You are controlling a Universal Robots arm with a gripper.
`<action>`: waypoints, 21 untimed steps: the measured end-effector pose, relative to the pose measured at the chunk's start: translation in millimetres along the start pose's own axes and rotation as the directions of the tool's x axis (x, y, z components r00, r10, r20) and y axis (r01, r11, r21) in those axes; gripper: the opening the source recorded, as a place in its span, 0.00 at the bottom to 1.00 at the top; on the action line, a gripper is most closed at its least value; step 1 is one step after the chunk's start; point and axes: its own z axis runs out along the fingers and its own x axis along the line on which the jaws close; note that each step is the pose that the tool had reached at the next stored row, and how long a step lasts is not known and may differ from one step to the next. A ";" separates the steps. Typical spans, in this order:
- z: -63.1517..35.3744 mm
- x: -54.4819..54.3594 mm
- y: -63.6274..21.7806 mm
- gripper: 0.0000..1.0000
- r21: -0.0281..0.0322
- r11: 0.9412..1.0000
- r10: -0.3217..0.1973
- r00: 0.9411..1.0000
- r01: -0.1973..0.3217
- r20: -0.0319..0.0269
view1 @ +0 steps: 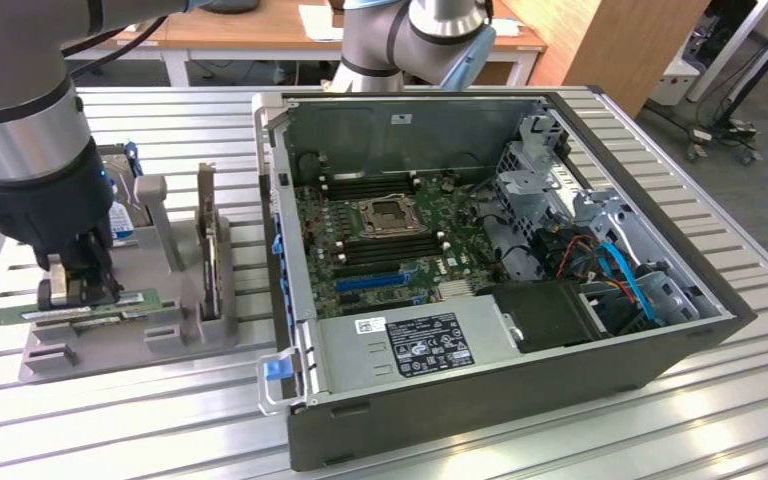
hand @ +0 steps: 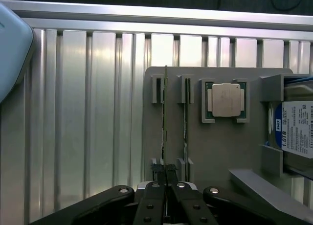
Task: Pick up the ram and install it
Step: 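Pick up the ram and move it above insertion slot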
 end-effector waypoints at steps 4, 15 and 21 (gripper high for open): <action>-4.6 -0.1 0.2 0.11 0.000 1.000 0.000 1.000 0.000 0.000; -18.8 -0.7 0.9 0.11 0.000 1.000 0.000 1.000 0.000 0.000; -24.0 -0.8 1.1 0.11 0.000 1.000 0.000 1.000 0.000 0.000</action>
